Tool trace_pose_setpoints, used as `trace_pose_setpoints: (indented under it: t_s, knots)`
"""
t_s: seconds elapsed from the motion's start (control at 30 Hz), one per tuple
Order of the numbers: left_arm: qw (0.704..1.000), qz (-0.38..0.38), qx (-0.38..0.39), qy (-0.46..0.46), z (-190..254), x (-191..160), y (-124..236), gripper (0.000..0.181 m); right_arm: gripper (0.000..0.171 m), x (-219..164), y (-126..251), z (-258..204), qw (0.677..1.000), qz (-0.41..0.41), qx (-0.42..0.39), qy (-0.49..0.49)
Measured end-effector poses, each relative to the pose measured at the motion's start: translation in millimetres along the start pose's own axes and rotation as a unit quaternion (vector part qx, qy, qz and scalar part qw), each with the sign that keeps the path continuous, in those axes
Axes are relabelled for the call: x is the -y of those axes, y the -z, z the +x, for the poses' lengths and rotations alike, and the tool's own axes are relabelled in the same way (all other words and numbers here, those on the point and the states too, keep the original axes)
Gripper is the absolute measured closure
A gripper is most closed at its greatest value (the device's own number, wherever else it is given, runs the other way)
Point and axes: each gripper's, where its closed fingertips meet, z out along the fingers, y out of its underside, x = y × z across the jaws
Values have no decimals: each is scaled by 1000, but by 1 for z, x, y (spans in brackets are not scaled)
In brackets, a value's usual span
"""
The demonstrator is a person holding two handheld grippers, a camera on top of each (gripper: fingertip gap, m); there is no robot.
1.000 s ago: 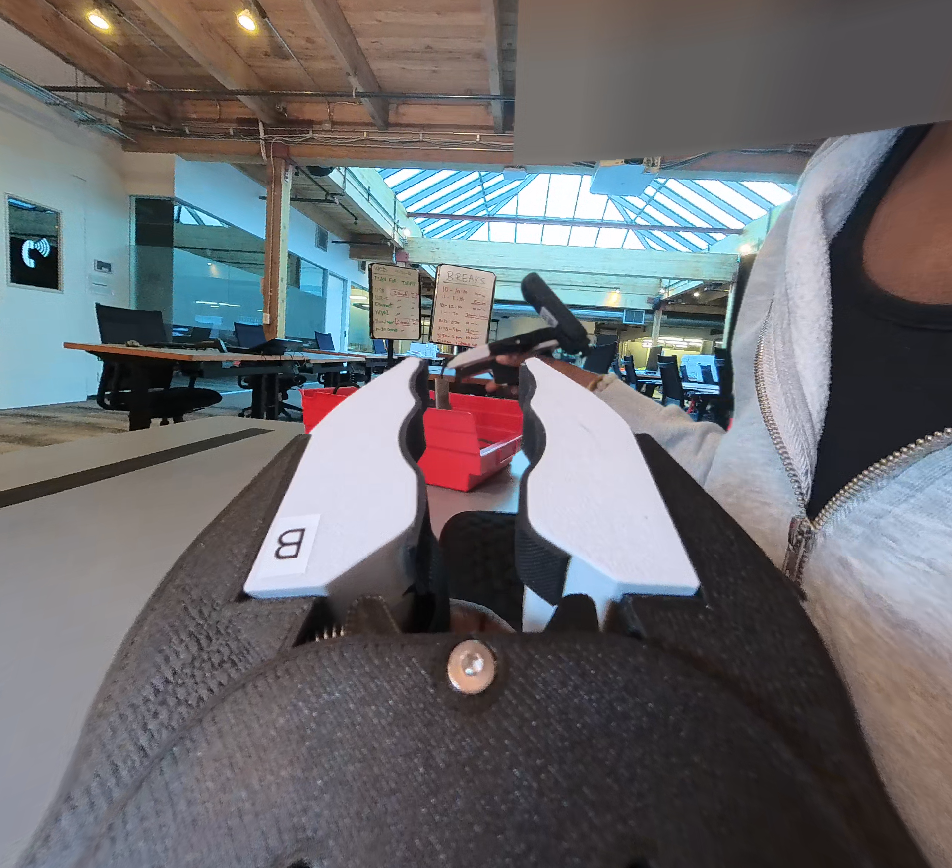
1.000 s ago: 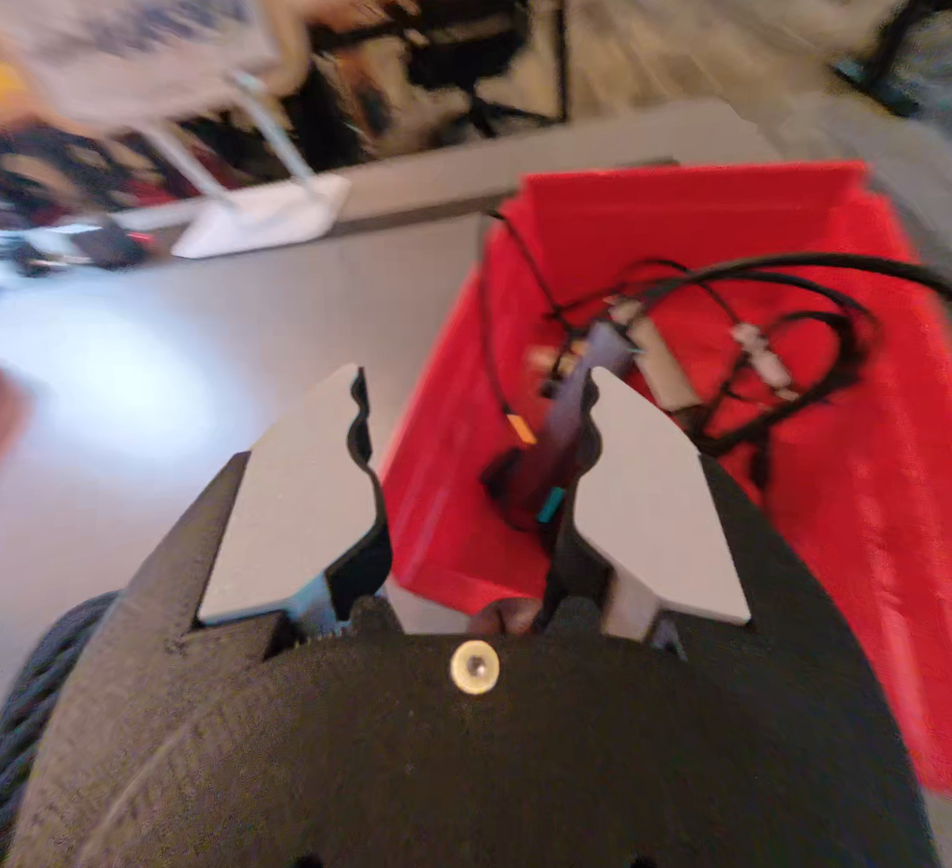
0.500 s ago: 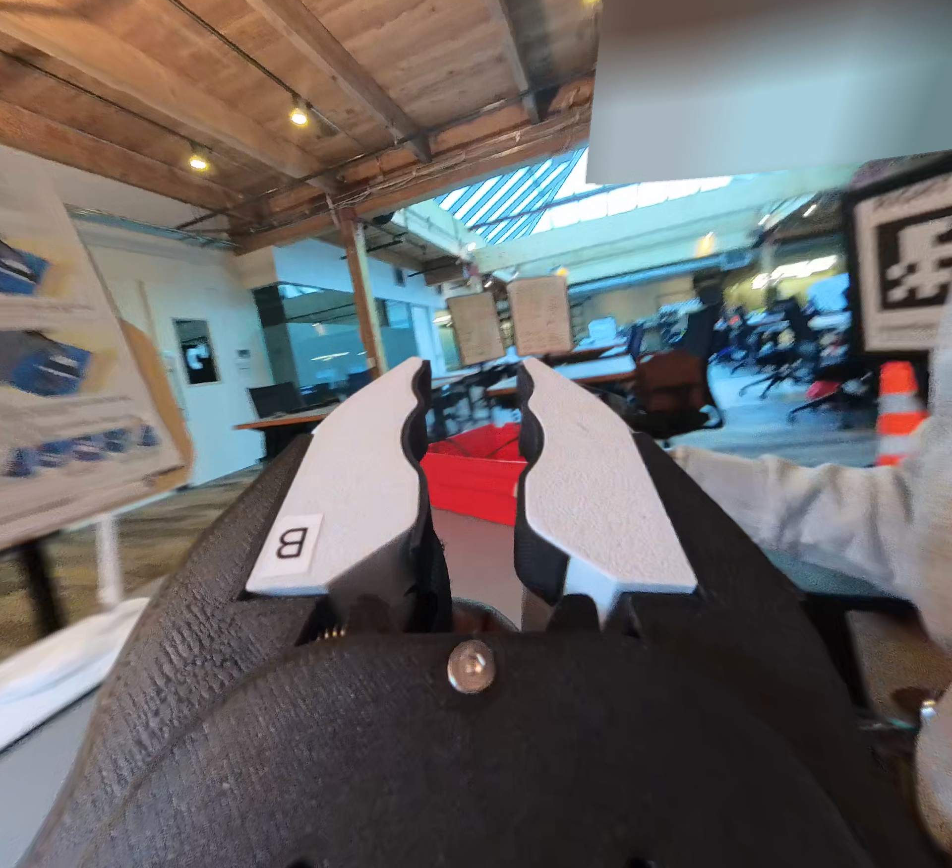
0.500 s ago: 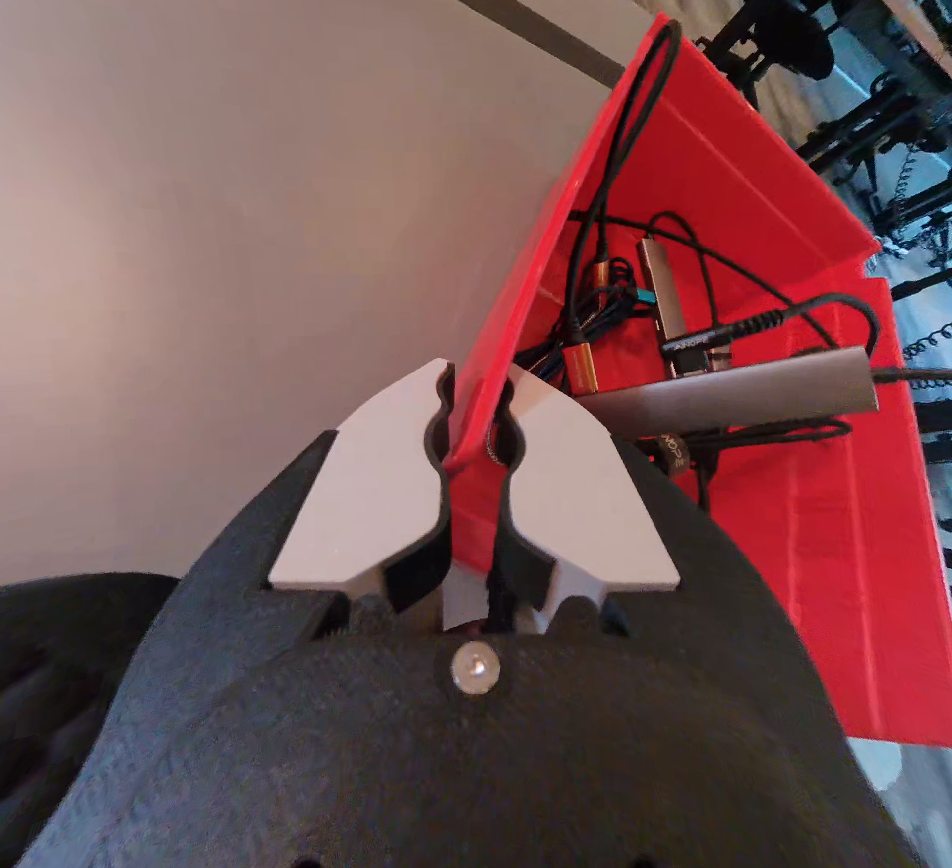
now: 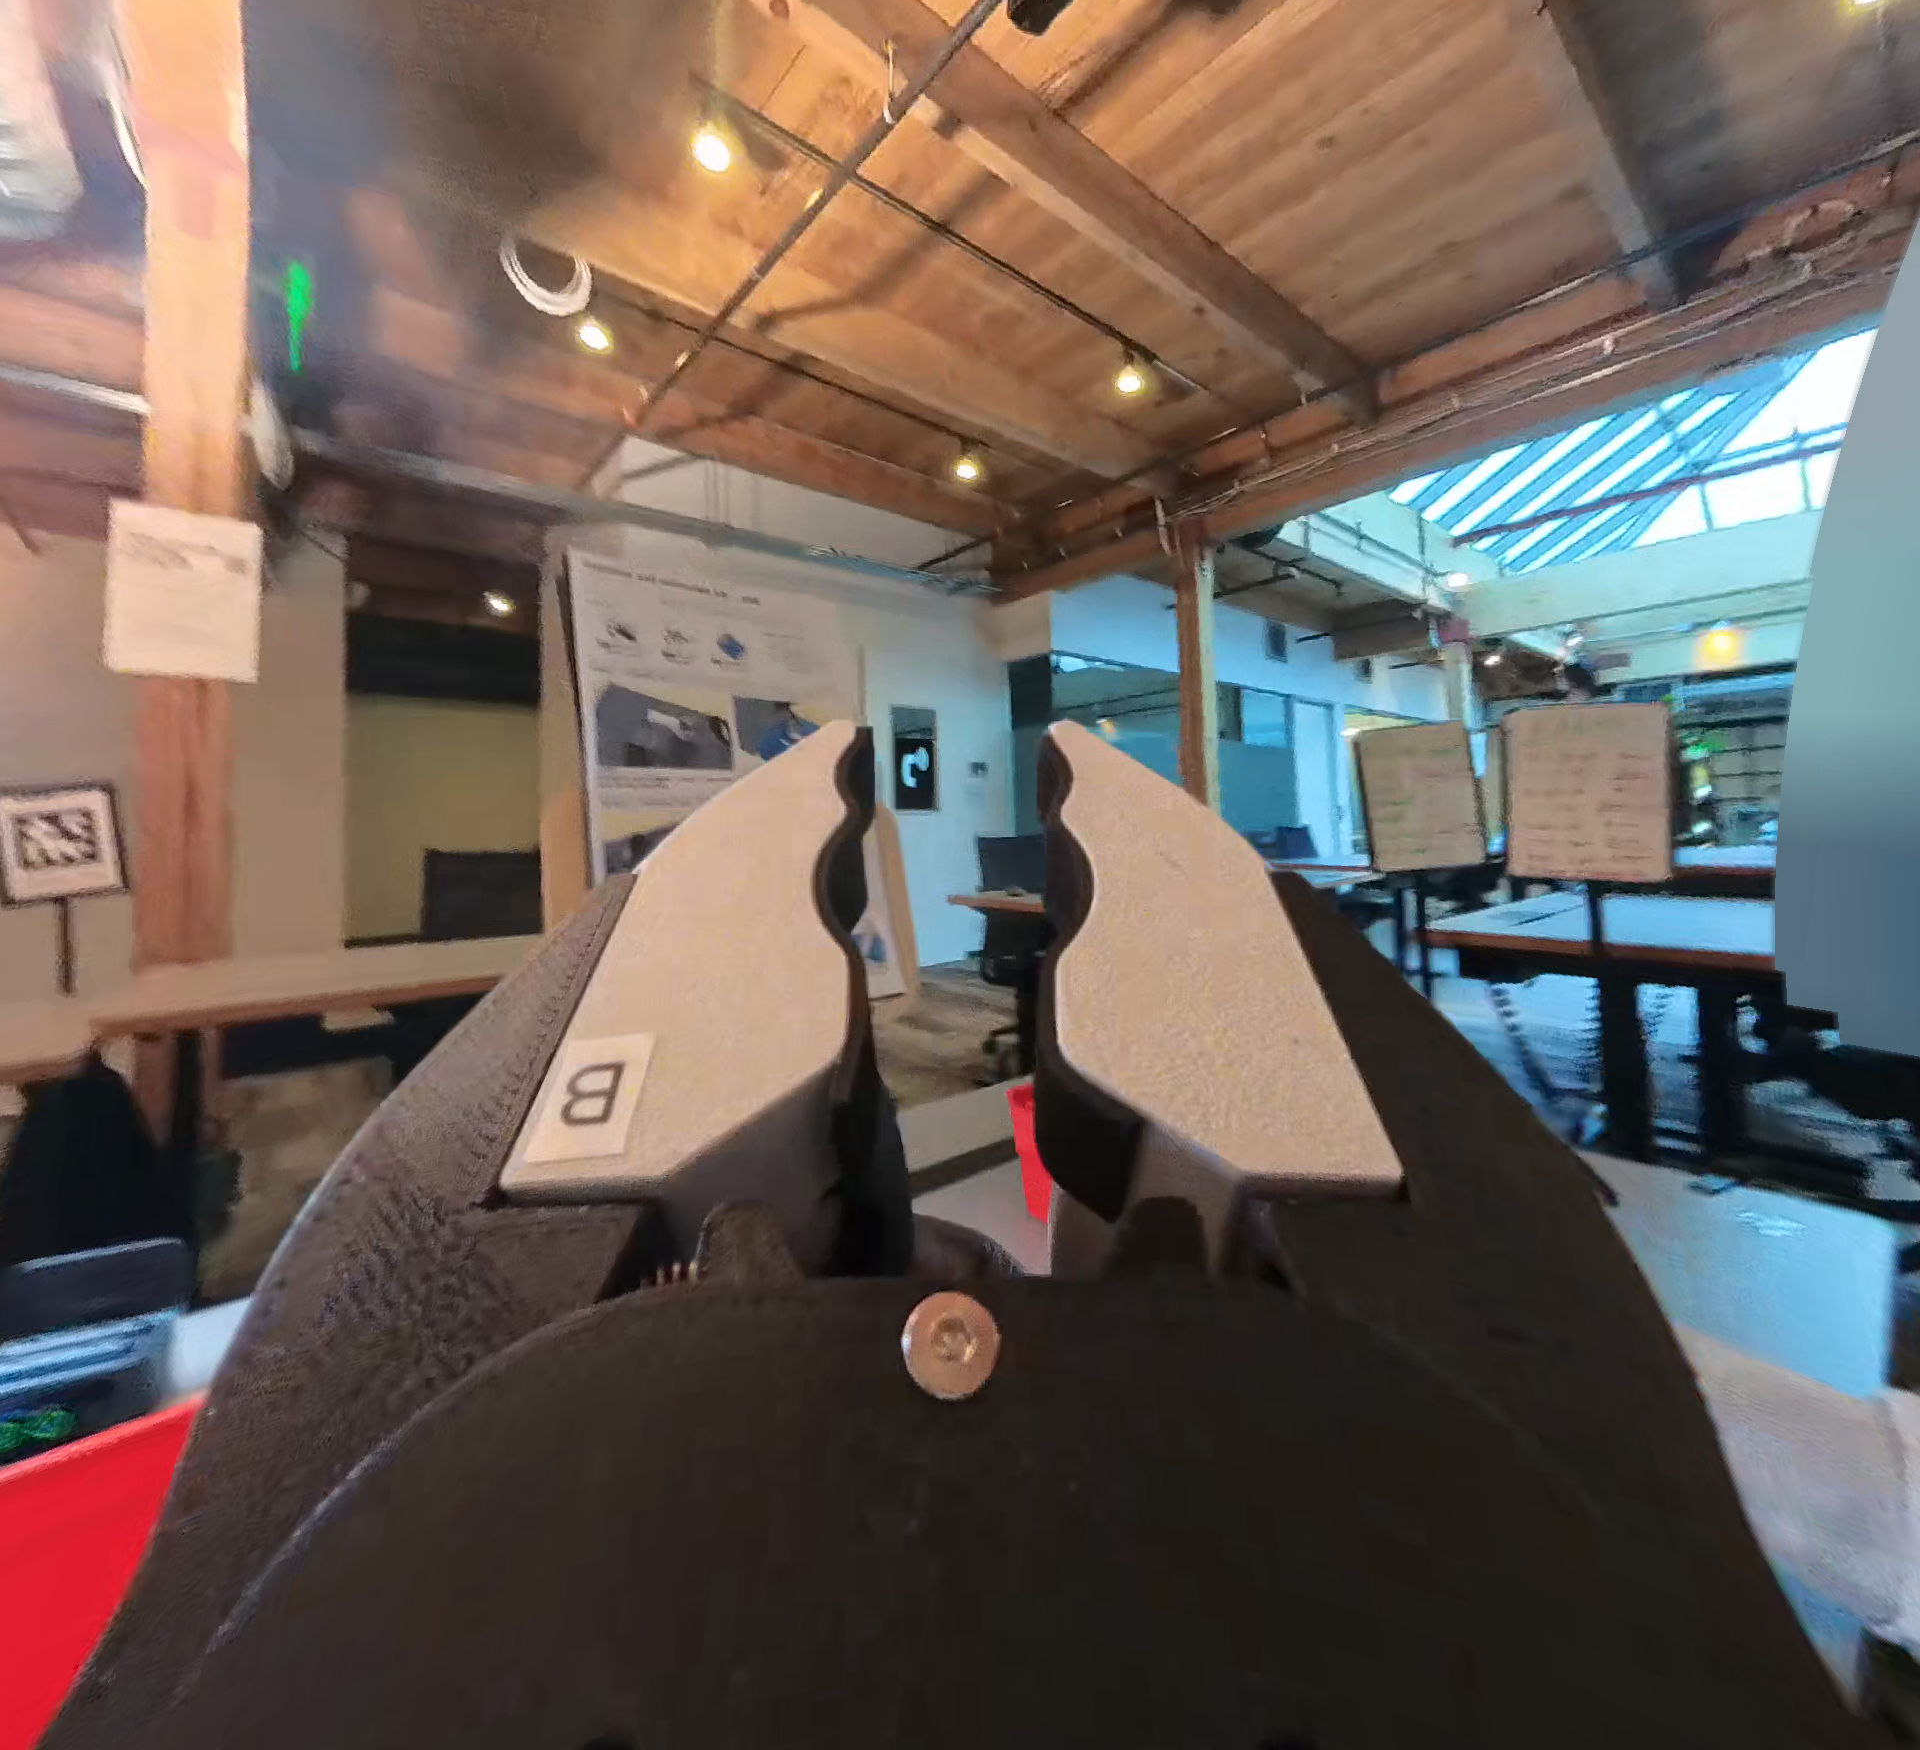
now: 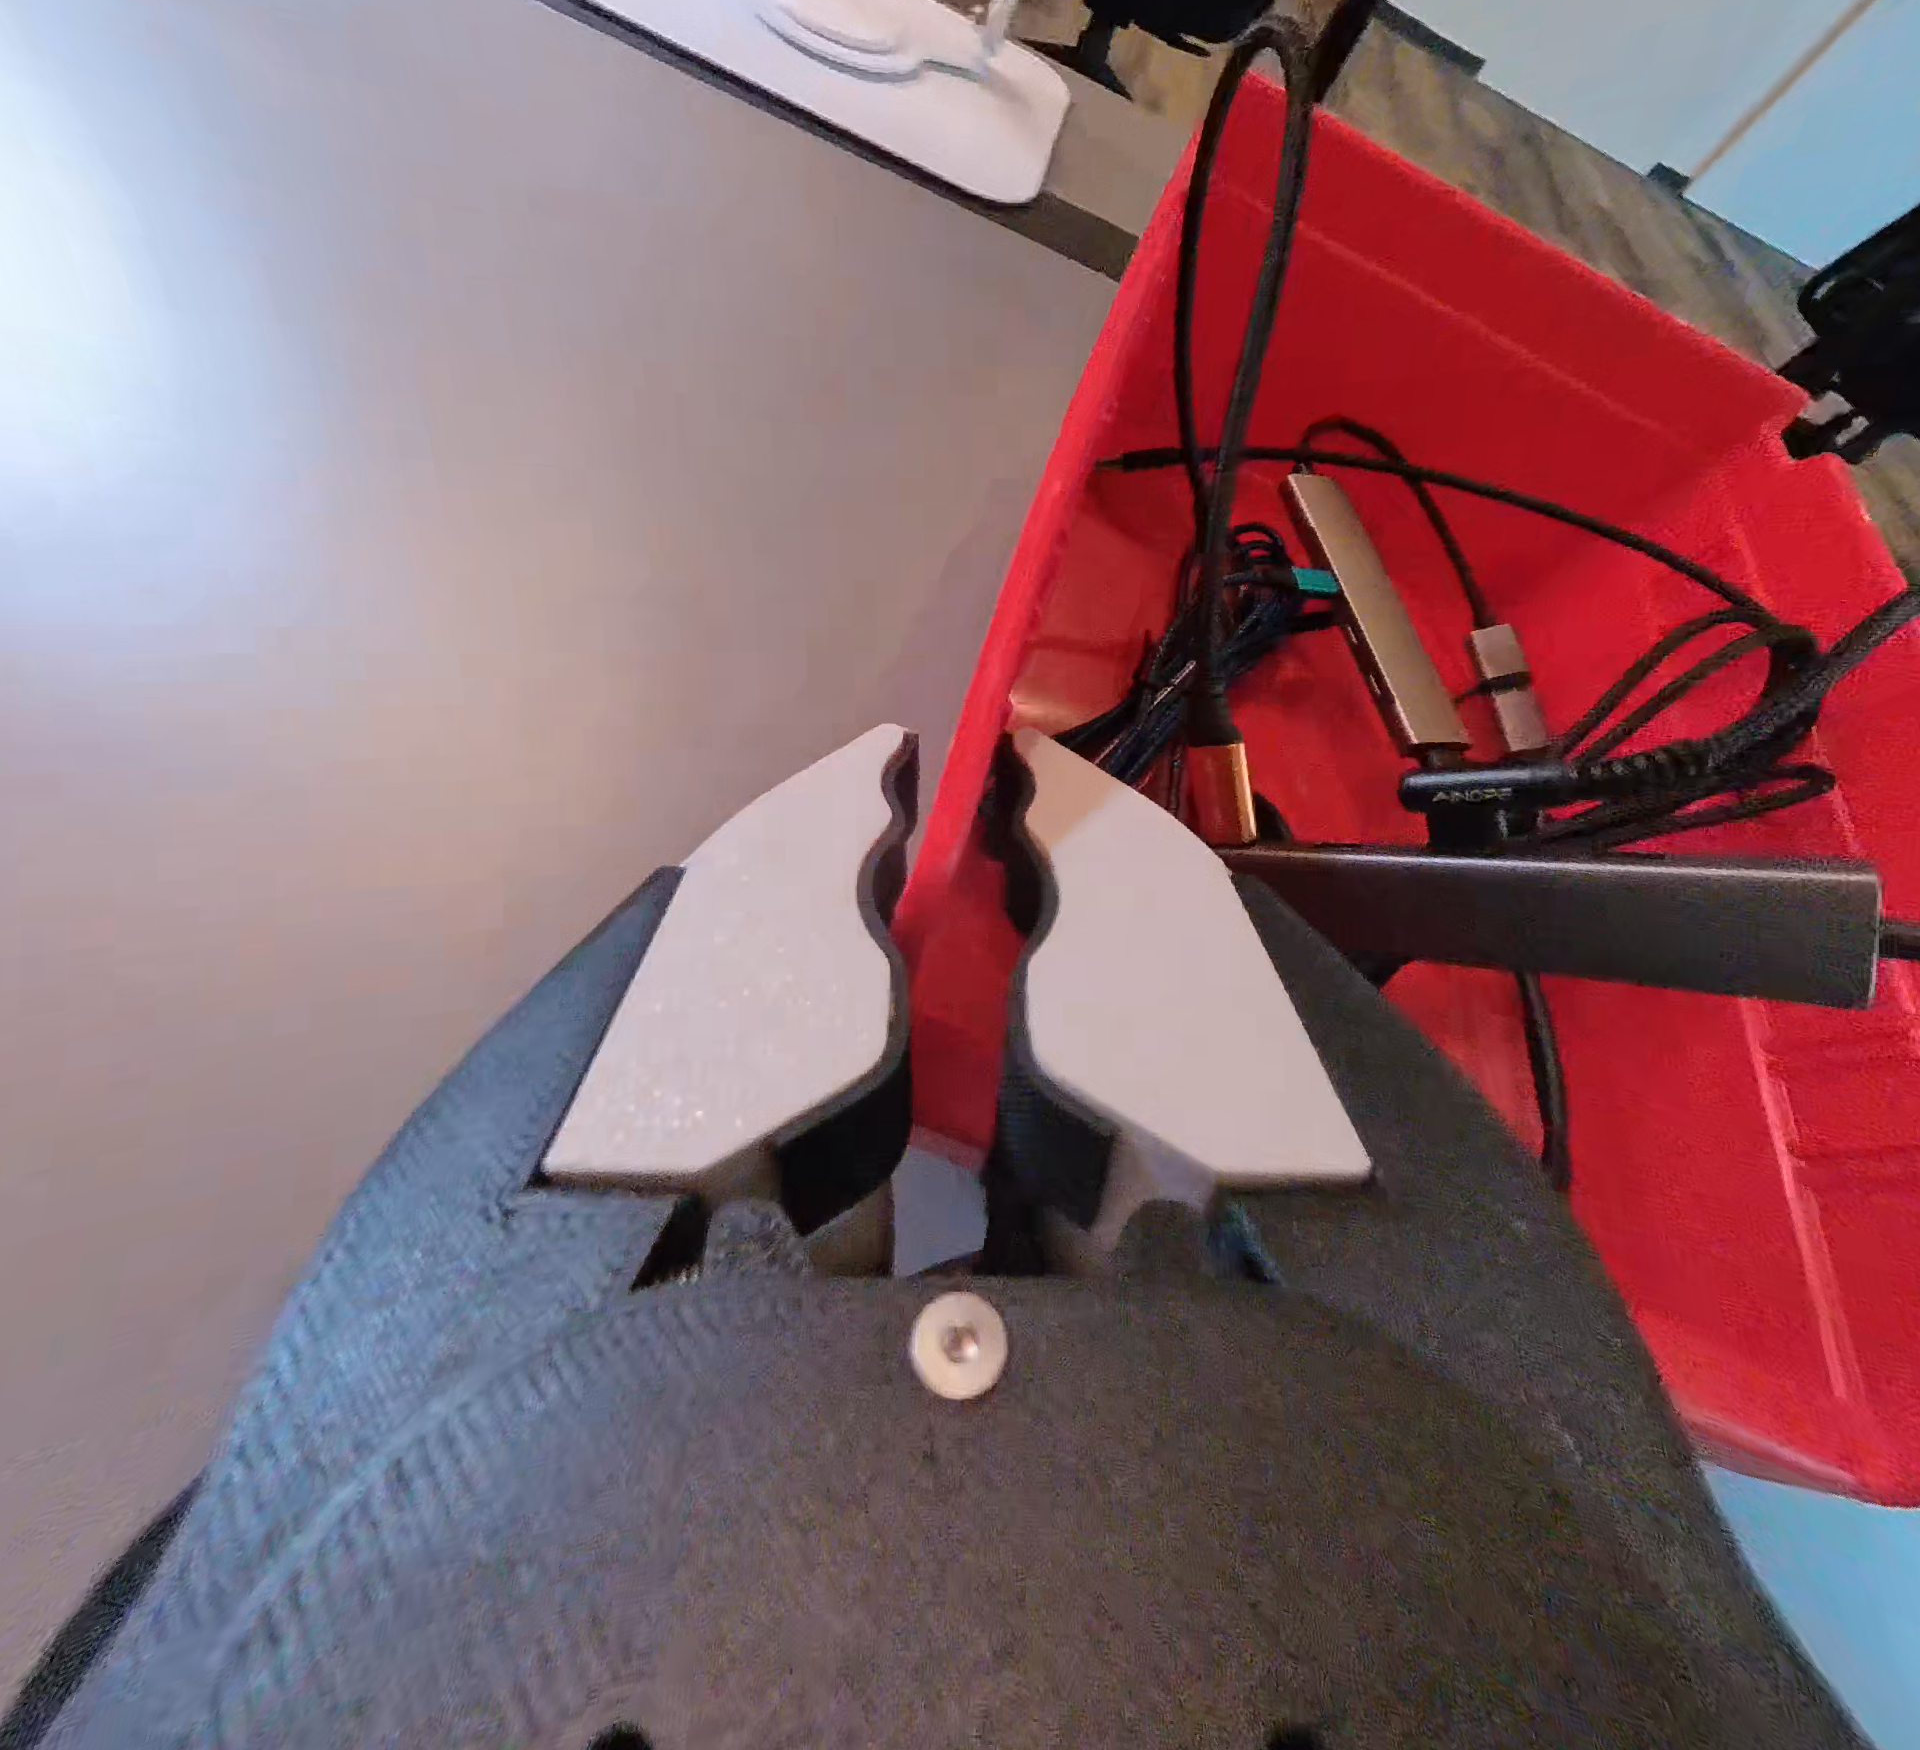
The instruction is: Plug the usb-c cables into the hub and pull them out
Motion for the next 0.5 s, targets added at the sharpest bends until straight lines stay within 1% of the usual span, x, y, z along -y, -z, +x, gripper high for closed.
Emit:
trace_pose_setpoints:
  t_s: [0.07,0.1,0.23,0.27,0.33,0.37,0.43,0.5]
  knots:
    - [999,-9,4,-37,7,8,6,151,156,15,-3,-32,1000,6,16,19]
    - [999,-10,-1,-53,12,12,9,151,155,19,-4,-41,999,7,24,31]
    - [996,13,-25,-84,36,35,10,151,152,42,-6,-101,994,14,57,95]
    - [994,-2,-40,-98,44,33,11,151,151,46,-5,-112,992,22,67,103]
    - [987,-62,-52,-139,50,18,15,151,148,57,-4,-142,989,46,92,107]
    - [983,-84,-33,-160,44,14,18,151,147,62,-4,-156,987,54,105,107]
    - [977,-103,30,-183,22,13,25,151,145,71,-2,-183,984,66,126,108]
    - [974,-127,75,-175,-3,8,34,151,142,80,-1,-210,980,80,151,104]
